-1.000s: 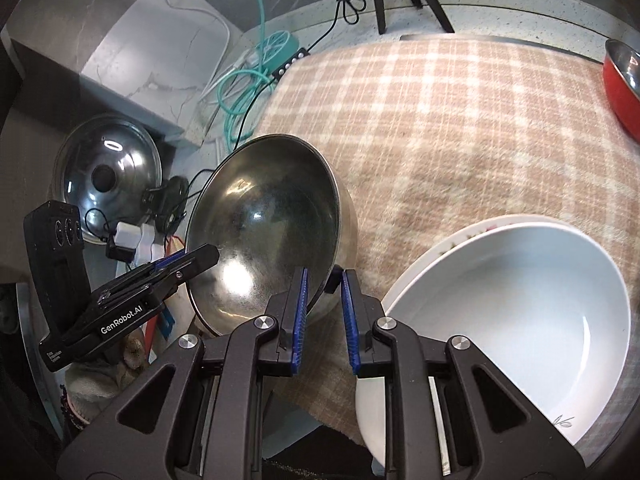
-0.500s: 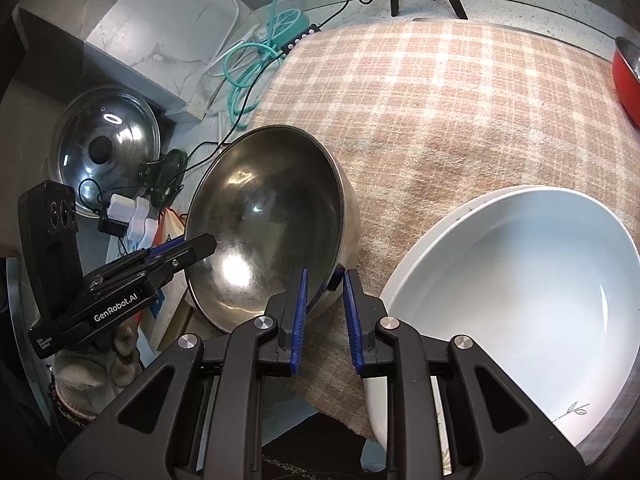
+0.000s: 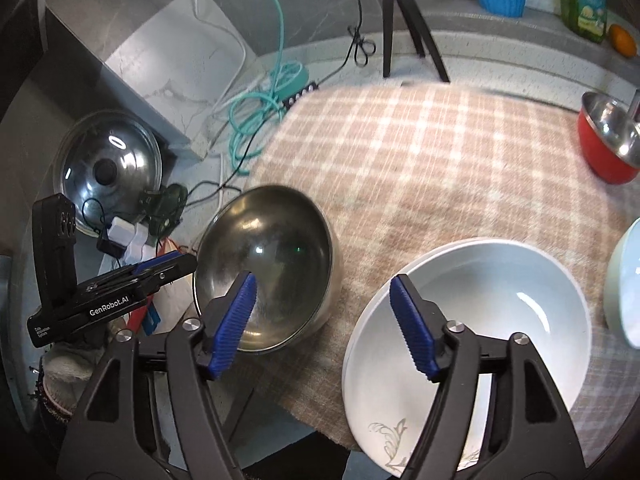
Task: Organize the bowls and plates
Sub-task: 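Open both grippers to release the large steel bowl, then move both grippers to the rim of the red-sided steel bowl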
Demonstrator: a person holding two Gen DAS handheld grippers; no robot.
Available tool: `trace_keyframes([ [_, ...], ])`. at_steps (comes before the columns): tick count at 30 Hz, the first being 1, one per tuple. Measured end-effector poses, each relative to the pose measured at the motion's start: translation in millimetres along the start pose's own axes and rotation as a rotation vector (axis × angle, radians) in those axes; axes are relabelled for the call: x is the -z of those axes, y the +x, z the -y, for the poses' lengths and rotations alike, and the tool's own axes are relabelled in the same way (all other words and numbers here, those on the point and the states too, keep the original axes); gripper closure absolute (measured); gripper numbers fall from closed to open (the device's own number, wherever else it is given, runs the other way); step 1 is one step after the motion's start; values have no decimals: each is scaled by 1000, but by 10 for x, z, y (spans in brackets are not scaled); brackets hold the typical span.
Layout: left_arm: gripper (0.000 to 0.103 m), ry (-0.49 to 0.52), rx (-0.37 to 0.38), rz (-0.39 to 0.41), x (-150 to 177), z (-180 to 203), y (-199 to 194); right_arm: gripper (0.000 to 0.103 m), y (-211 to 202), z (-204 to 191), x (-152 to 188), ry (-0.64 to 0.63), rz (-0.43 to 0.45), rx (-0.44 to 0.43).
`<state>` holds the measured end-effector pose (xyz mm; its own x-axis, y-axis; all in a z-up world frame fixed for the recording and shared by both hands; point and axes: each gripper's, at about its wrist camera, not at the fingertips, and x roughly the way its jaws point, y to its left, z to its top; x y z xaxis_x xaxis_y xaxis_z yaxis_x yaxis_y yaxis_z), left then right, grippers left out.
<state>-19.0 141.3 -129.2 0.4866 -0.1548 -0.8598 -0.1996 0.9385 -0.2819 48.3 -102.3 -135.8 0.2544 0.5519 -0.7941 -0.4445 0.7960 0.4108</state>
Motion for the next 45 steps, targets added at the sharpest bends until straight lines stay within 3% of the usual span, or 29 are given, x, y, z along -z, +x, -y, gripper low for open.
trace_keyframes([
  [3, 59, 29, -5, 25, -46, 79, -71, 21, -174, 32, -10, -12, 61, 45],
  [6, 59, 49, 0, 39, -72, 165, -98, 20, -317, 78, 1, -35, 102, 117],
  [9, 59, 63, 11, 41, -99, 263, -82, 14, -438, 199, 25, -7, 121, 124],
  [12, 59, 90, 16, 45, -116, 405, -68, 14, -580, 421, 78, 52, 146, 116],
  [18, 59, 143, 44, 45, -154, 748, -24, 14, -907, 776, 196, 45, 239, 208],
  [23, 59, 212, 82, 43, -236, 1175, 74, 11, -1087, 1210, 248, 73, 212, 192],
  [27, 59, 255, 119, 38, -285, 1503, 181, 11, -1249, 1532, 284, 57, 207, 317],
  [29, 59, 268, 140, 33, -309, 1682, 250, 11, -1326, 1703, 301, 82, 199, 338],
  [37, 59, 335, 185, 29, -413, 2388, 542, 11, -1600, 2477, 247, 228, 217, 327],
  [45, 59, 338, 219, 11, -650, 2888, 899, 28, -1638, 2826, -35, 226, 235, 281],
])
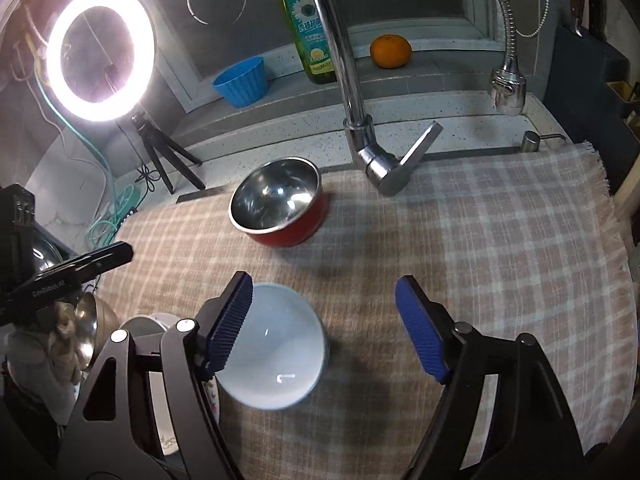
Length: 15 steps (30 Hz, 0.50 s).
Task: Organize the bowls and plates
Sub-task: 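Move both grippers to the rim of the red-sided steel bowl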
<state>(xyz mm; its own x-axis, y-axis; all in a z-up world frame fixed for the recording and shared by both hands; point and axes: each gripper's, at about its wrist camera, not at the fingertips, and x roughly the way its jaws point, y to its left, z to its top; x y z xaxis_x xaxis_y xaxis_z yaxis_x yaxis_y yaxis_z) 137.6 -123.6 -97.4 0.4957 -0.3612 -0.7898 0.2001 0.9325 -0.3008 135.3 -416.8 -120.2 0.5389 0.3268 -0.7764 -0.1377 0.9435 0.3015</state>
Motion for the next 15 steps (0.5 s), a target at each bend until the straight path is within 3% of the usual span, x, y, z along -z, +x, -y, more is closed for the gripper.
trace_keyframes([
  [5, 59, 15, -9, -26, -162, 103, 298, 38, 202, 58, -161, 11, -17, -37],
  [9, 60, 2, -5, -59, -267, 102, 498, 52, 416, 82, -267, 27, -53, -75],
  [15, 66, -64, 36, -100, -399, -5, 739, 64, 655, 163, -387, 93, -83, -123],
])
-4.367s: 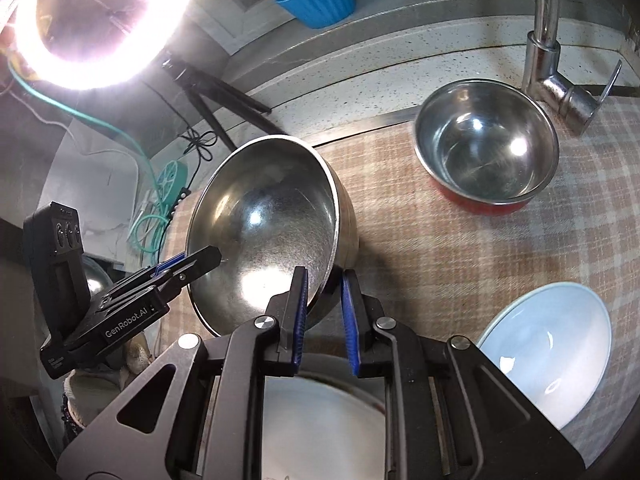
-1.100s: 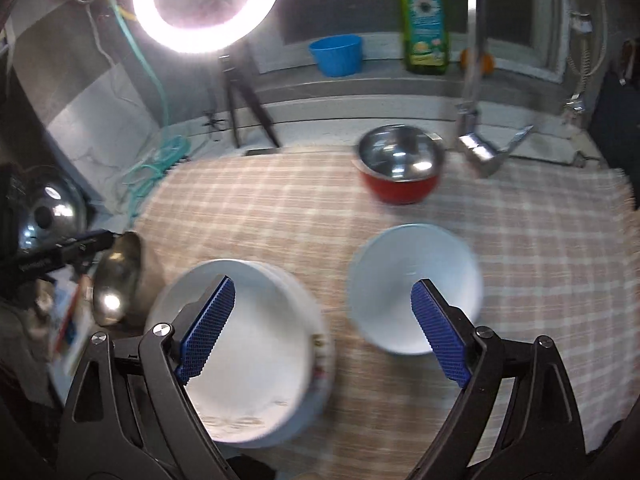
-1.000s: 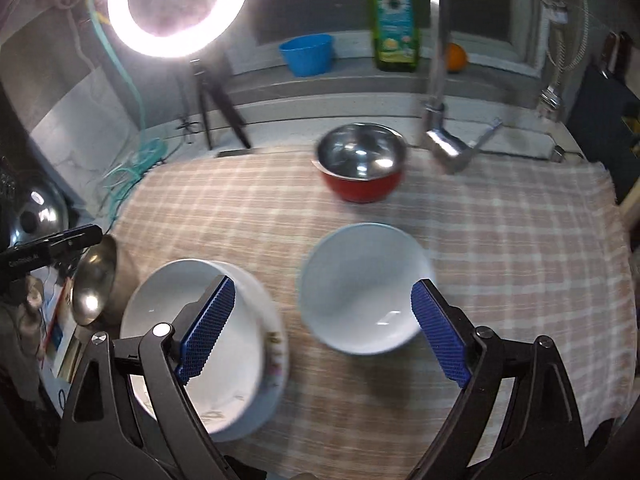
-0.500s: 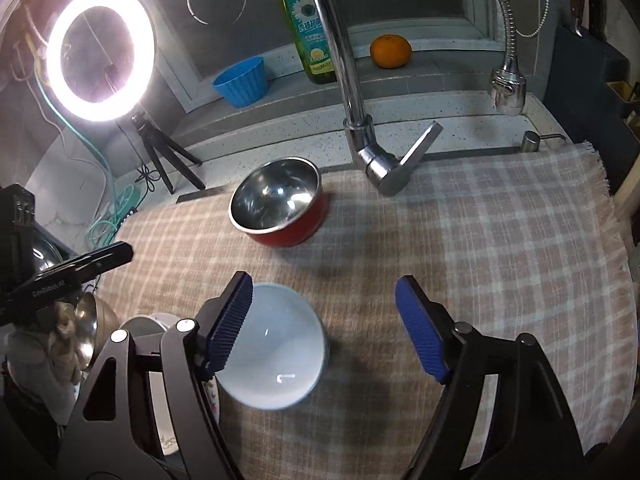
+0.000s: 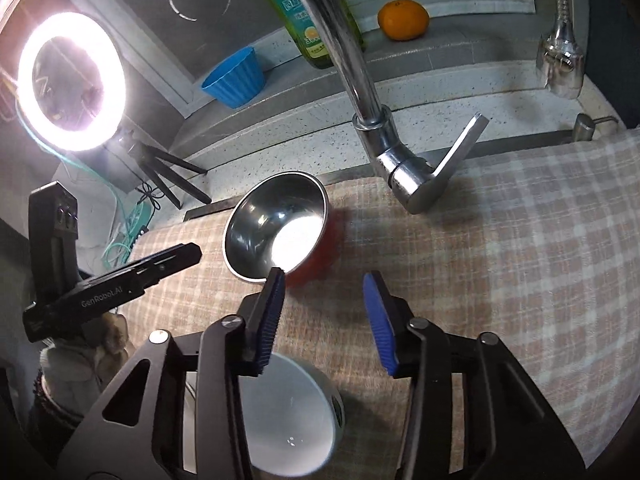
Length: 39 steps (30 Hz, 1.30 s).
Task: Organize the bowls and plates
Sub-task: 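Move both grippers to the rim of the red-sided steel bowl, then close both grippers on the red-sided bowl rim and lift it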
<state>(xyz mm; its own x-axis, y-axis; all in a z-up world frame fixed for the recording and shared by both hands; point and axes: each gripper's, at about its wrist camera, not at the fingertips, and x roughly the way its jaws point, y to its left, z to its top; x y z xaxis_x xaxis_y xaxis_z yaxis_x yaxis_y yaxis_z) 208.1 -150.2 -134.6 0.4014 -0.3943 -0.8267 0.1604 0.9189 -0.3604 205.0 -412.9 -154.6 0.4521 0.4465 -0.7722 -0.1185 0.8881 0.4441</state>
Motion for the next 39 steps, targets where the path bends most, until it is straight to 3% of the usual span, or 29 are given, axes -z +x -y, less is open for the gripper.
trace_keyframes([
  [5, 70, -42, 22, -12, -97, -64, 112, 67, 167, 17, -100, 14, -20, -8],
  [14, 71, 9, -1, -39, -190, 0, 283, 71, 354, 17, -153, 25, -32, 10],
  [22, 80, 14, 2, -74, -193, -29, 418, 73, 516, 4, -205, 16, -54, 37],
  [28, 86, 27, 12, -87, -192, -14, 470, 81, 623, -2, -246, 17, -80, 22],
  [30, 87, 35, 11, -91, -189, 6, 484, 88, 643, -27, -245, 7, -87, 16],
  [39, 87, 53, 8, -94, -157, 44, 437, 88, 614, -76, -237, -10, -81, 26],
])
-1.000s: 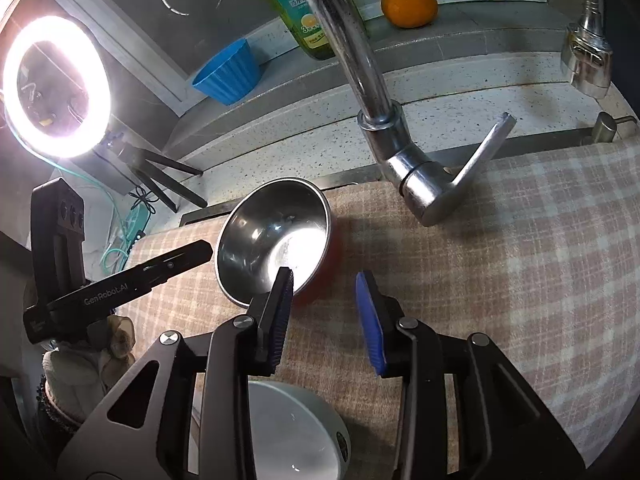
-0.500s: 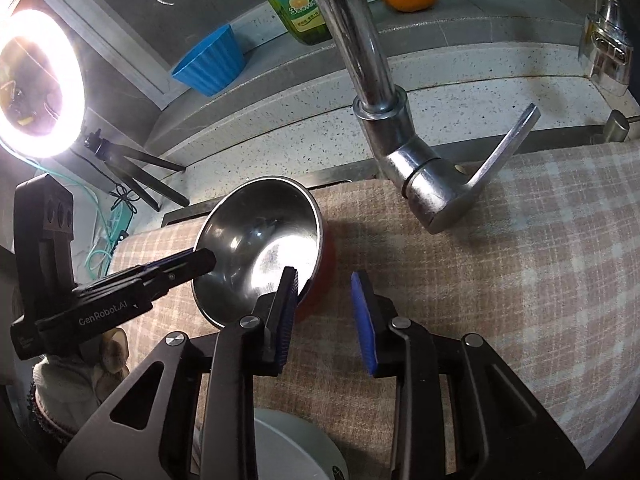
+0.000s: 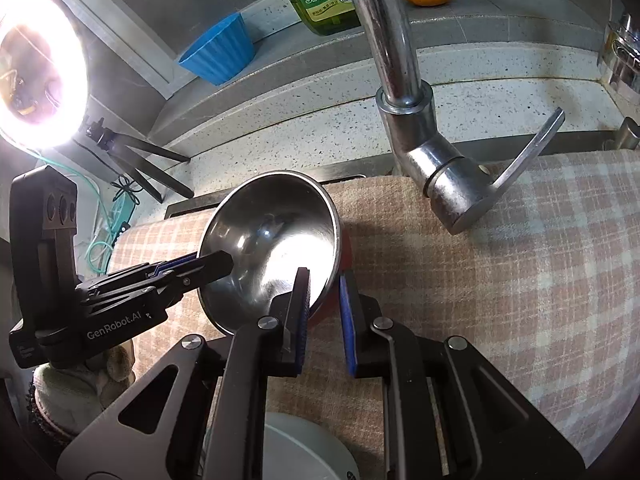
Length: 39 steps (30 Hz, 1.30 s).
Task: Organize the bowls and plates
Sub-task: 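Close both grippers on the red-sided bowl rim and lift it, then carry the red-sided bowl and lower it into the large steel bowl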
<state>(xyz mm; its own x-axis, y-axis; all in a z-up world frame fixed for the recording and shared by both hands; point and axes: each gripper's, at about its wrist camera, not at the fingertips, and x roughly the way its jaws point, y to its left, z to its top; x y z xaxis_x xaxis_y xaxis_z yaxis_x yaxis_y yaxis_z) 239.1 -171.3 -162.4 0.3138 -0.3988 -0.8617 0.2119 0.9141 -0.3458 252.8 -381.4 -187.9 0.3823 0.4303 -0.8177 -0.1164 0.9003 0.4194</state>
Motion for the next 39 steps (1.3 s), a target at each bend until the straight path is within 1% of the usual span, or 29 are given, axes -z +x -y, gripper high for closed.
trace_keyframes([
  [9, 87, 17, 2, 31, 94, 48, -216, 88, -185, -111, 49, -13, 20, -1],
  [18, 87, 15, 4, 84, 313, -7, -653, 88, -448, -428, 209, -55, 44, -40],
  [24, 86, 7, -7, 120, 546, -69, -949, 88, -607, -741, 413, -94, 60, -59],
  [33, 86, -14, -19, 158, 966, -254, -1371, 88, -792, -1213, 763, -135, 59, -100],
  [39, 86, -64, -31, 178, 1247, -484, -1631, 88, -805, -1563, 990, -181, 47, -131],
])
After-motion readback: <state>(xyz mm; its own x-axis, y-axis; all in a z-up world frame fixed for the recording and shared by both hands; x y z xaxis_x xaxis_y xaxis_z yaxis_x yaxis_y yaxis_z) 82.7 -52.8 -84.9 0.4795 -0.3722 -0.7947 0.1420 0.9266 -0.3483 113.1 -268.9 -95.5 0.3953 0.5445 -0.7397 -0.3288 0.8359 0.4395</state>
